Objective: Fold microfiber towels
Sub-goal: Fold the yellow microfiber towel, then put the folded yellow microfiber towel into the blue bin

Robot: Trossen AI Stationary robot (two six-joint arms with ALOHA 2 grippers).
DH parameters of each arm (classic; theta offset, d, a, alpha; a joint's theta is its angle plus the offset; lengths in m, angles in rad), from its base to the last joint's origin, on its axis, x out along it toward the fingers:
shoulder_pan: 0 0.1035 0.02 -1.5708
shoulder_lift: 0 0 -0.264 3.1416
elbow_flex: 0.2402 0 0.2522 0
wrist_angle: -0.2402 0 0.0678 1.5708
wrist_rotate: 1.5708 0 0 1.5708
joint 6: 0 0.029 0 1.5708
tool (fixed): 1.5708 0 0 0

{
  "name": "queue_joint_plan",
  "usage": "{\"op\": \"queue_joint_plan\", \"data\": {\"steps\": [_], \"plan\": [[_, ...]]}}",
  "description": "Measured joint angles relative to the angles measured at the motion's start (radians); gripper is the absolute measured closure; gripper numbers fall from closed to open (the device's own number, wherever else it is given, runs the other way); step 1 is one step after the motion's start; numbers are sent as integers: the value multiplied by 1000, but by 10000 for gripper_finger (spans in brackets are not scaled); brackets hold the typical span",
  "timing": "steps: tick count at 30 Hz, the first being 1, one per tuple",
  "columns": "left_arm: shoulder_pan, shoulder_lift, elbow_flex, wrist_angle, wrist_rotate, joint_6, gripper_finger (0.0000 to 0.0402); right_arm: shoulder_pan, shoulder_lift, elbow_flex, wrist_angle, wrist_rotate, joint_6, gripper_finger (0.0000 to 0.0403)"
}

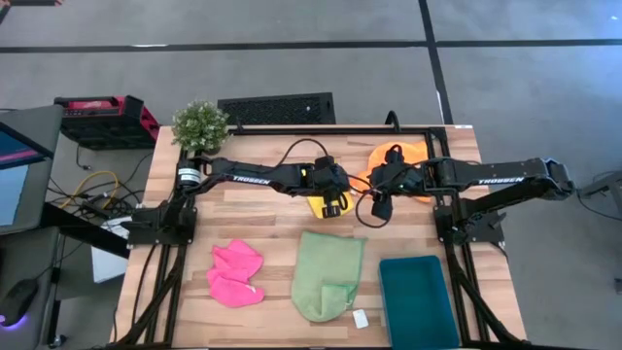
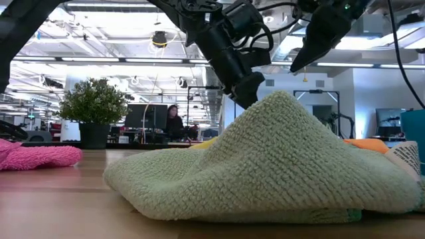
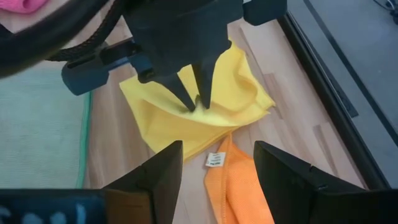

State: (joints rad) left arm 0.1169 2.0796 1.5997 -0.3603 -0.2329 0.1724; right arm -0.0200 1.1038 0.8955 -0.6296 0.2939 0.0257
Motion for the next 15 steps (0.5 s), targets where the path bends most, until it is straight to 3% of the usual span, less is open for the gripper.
{"op": "queue_joint_plan", "data": {"steps": [9, 15], "plan": [[0, 0, 0, 3, -2, -23, 261, 0, 0, 0, -6, 0, 0, 182], [-9, -23, -1, -66, -10, -53, 242, 0, 0, 0, -63, -1, -48, 182]]}}
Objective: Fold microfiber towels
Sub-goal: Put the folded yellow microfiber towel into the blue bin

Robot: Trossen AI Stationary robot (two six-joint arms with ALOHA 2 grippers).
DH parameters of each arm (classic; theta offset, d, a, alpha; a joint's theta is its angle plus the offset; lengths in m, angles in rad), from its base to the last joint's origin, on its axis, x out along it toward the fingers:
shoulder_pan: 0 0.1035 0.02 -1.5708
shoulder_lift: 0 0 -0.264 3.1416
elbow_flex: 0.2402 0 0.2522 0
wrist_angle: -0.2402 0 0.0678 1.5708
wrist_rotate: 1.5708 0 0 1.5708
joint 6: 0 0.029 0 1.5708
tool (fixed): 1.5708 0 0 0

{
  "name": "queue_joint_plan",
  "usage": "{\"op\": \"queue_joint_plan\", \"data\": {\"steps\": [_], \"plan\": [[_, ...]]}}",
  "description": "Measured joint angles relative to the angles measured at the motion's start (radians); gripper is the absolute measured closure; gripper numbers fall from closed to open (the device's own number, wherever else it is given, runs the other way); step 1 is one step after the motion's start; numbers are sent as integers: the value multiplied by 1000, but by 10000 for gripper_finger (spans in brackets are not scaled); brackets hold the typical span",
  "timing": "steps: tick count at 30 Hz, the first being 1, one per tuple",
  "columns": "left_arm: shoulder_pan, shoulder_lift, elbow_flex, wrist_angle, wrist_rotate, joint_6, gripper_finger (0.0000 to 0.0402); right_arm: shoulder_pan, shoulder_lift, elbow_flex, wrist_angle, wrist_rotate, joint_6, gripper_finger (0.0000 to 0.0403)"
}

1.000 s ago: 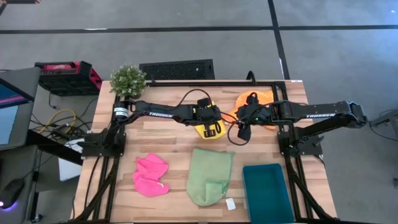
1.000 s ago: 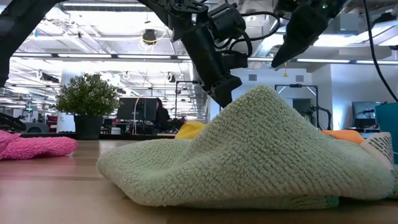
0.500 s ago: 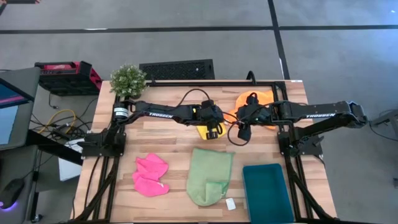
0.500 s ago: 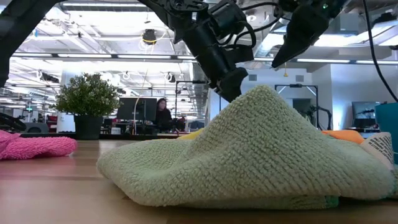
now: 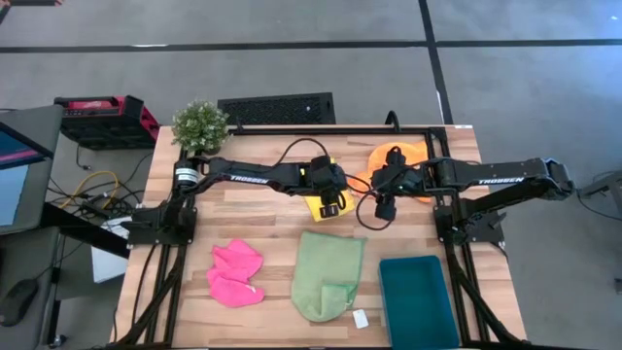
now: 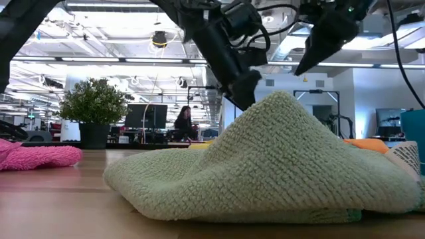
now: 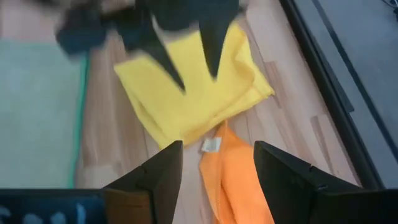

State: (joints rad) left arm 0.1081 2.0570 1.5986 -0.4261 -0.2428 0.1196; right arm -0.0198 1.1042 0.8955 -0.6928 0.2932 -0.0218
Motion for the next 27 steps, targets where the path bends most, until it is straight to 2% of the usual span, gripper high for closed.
{"op": "queue_joint_plan", "data": {"steps": [5, 12, 16, 27], "plan": [[-47, -75, 0, -130, -22, -27, 242, 11, 33, 0, -21, -5, -87, 182], [-155, -169, 0, -313, -209, -151, 242, 95, 213, 0, 17, -7, -256, 182], [-221, -207, 0, -403, -277, -253, 242, 124, 341, 0, 117, -7, -301, 182], [-348, -238, 0, -567, -340, -491, 242, 90, 557, 1, 318, 26, -378, 182]]}}
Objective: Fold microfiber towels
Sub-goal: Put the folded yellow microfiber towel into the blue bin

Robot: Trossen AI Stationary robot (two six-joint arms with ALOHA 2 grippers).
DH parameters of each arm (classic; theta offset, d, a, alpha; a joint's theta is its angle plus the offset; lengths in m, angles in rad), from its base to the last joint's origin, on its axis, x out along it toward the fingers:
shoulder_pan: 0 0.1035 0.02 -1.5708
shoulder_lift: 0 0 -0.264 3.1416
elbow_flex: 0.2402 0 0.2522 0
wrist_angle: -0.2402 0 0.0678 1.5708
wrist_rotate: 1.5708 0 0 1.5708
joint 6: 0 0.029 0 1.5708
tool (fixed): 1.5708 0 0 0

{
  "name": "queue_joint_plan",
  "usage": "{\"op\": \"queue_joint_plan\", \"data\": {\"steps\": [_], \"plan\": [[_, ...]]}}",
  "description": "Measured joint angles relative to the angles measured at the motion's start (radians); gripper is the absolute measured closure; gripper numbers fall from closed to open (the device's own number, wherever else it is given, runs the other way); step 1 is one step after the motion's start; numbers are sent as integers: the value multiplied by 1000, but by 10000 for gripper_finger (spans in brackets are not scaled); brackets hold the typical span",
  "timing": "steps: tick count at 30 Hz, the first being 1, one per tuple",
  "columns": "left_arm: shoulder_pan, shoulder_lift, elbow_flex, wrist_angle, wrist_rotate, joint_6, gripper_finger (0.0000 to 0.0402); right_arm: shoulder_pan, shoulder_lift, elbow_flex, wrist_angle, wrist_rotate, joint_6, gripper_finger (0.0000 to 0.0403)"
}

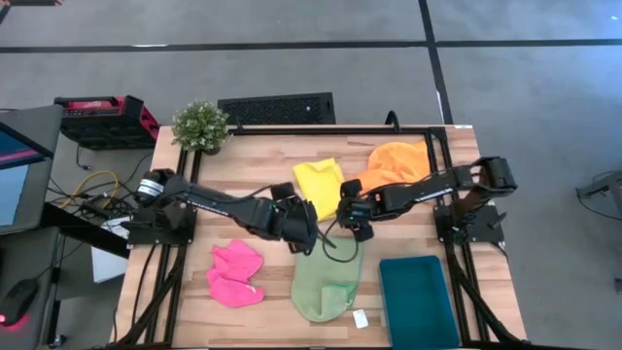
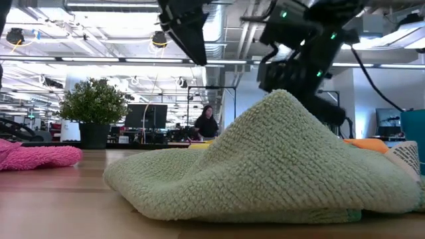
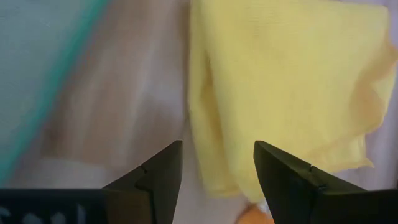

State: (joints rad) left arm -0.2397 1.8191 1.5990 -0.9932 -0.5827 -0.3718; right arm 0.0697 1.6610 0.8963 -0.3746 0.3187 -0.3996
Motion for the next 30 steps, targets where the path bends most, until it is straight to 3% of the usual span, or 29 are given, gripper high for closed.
{"op": "queue_joint_plan", "data": {"steps": [7, 17, 20, 26, 30], "plan": [[-45, -1, 0, -32, -61, -65, 242, -34, 94, 1, 73, 57, -29, 182], [-57, -1, 0, -44, -62, -85, 242, -45, 153, 6, 83, 95, -19, 191], [-57, -1, 0, -44, -62, -86, 242, -41, 154, 5, 80, 91, -19, 232], [-57, -2, 0, -47, -61, -86, 242, -11, 150, 5, 59, 84, -12, 382], [-57, -2, 0, -48, -61, -86, 242, 17, 154, 44, -17, 74, 5, 382]]}}
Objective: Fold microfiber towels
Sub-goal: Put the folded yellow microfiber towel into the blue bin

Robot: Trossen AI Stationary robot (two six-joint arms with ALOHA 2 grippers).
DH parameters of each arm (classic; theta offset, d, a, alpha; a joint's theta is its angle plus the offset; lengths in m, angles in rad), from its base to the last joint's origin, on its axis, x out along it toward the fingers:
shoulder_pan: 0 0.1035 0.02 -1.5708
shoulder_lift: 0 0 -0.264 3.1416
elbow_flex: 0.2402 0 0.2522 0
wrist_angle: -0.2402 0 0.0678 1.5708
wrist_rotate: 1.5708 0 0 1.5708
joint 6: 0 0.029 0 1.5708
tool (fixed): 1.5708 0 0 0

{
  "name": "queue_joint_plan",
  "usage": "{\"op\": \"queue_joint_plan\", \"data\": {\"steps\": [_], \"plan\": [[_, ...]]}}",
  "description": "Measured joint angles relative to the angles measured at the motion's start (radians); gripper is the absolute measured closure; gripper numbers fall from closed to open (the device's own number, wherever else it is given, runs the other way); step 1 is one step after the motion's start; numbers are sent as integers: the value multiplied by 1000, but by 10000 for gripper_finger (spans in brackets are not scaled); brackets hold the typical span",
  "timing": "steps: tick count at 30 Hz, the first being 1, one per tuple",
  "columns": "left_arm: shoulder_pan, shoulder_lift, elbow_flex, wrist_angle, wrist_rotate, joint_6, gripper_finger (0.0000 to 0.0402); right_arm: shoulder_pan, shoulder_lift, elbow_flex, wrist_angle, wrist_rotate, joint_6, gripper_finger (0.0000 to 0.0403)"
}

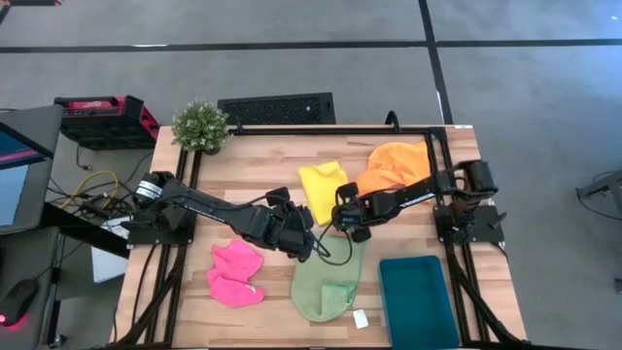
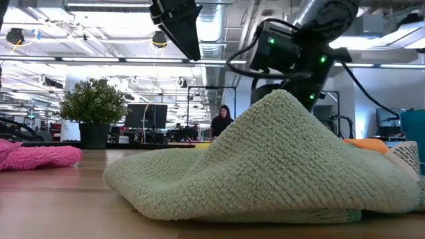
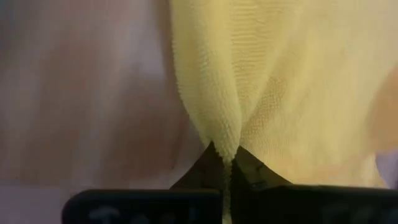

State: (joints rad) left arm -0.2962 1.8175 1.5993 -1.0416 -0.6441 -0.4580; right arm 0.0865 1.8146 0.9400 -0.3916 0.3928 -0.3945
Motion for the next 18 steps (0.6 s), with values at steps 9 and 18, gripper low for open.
{"op": "queue_joint_plan", "data": {"steps": [9, 18], "plan": [[0, 0, 0, -18, 3, 0, 242, 53, 1, 117, -154, -10, 50, 393], [0, 0, 0, -26, 3, 1, 242, 129, -30, 170, -366, -3, 214, 397]]}}
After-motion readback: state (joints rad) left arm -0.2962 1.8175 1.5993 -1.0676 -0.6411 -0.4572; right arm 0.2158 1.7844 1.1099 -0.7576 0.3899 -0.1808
